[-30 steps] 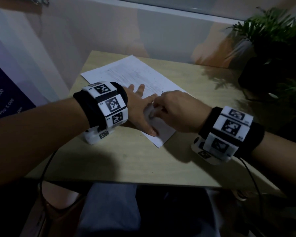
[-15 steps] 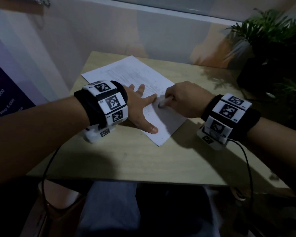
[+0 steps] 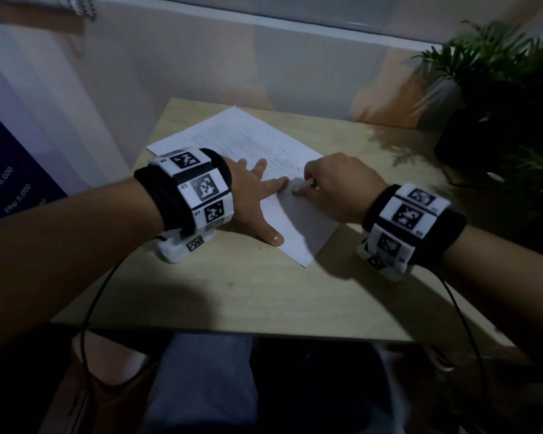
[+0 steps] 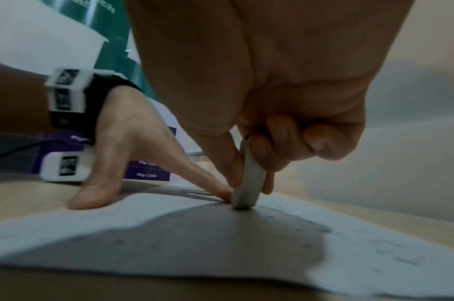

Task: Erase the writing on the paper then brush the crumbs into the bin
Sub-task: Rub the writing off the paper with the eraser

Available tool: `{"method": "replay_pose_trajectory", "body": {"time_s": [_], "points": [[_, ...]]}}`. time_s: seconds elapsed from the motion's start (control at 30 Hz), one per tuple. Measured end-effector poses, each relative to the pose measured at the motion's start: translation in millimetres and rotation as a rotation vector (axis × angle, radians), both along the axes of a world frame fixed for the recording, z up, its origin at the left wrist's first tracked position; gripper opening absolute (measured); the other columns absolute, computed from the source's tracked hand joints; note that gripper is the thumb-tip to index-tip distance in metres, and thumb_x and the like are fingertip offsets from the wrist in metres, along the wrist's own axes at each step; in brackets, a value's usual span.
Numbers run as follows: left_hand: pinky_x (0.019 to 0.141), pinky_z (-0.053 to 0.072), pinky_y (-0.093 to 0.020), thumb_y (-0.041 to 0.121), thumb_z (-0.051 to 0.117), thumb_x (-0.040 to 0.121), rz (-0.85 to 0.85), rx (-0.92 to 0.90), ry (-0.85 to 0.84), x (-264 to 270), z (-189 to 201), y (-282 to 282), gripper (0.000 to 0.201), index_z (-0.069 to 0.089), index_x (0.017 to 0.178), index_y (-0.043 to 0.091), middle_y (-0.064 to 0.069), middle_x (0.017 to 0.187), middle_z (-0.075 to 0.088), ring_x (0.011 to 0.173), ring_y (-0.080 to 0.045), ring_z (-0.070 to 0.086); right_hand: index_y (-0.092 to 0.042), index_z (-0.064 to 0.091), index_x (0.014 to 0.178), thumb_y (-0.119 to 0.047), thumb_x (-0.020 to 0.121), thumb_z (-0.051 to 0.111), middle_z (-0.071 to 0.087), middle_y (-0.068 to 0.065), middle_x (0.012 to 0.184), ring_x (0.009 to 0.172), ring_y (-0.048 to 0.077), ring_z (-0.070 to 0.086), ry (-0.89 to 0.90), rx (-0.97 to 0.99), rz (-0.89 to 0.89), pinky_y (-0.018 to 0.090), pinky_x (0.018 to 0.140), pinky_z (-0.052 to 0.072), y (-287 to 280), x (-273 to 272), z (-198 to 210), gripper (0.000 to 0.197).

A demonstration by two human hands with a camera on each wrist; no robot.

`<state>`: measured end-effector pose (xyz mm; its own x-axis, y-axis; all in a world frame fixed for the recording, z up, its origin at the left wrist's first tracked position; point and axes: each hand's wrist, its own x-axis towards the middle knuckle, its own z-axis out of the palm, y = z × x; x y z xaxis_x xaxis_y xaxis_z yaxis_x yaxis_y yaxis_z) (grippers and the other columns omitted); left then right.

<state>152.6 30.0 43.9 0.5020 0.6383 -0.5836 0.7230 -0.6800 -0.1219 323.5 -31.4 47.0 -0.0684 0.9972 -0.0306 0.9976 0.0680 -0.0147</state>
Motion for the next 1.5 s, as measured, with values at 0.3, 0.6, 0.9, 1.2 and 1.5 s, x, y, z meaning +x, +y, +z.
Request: {"method": "replay_pose_trajectory", "body": {"time_s": [0.3,0.6,0.9,1.2,1.5], "points": [[0.122,0.011,-0.064,0.097,0.048,0.064,0.005,0.002,-0.01,0,-1,-1,0.129,-0.022,0.156,0.041,-0.007,0.167,-0.026,0.156,-0.039,-0.009,-0.012,0.068,0.086,-0.056,0.092,0.058,0.067,0.009,0.086,0.077,0.029,0.061,0.02,-0.053,-0.034,0.037,0.065,0.05,7,5,5,0.046],[0.122,0.011,-0.065,0.097,0.049,0.061,0.01,-0.019,-0.026,0,-1,0,0.13,-0.02,0.157,0.043,-0.008,0.167,-0.026,0.155,-0.04,-0.01,-0.015,0.072,0.092,-0.052,0.092,0.059,0.069,0.006,0.085,0.079,0.027,0.063,0.085,-0.107,0.091,0.034,0.068,0.049,-3,-8,7,0.039],[0.123,0.01,-0.064,0.093,0.055,0.064,0.009,-0.021,-0.05,0,0,-2,0.127,-0.015,0.158,0.043,-0.009,0.167,-0.025,0.155,-0.042,-0.011,-0.018,0.072,0.097,-0.046,0.095,0.055,0.069,0.003,0.086,0.078,0.025,0.062,0.034,-0.04,0.179,0.031,0.065,0.043,-13,-23,1,0.033],[0.122,0.012,-0.065,0.096,0.055,0.061,0.006,-0.009,-0.044,0,-3,1,0.13,-0.015,0.158,0.045,-0.007,0.168,-0.025,0.155,-0.041,-0.011,-0.015,0.069,0.097,-0.041,0.097,0.049,0.067,0.005,0.086,0.072,0.026,0.058,-0.104,0.037,0.155,0.03,0.057,0.036,-10,-28,-4,0.033],[0.122,0.01,-0.065,0.097,0.049,0.063,0.004,-0.002,-0.029,-1,-2,-1,0.128,-0.02,0.157,0.043,-0.007,0.167,-0.026,0.155,-0.04,-0.01,-0.012,0.066,0.083,-0.052,0.096,0.052,0.063,0.007,0.078,0.069,0.028,0.058,-0.056,0.032,0.037,0.03,0.054,0.038,7,-8,-2,0.044]]}}
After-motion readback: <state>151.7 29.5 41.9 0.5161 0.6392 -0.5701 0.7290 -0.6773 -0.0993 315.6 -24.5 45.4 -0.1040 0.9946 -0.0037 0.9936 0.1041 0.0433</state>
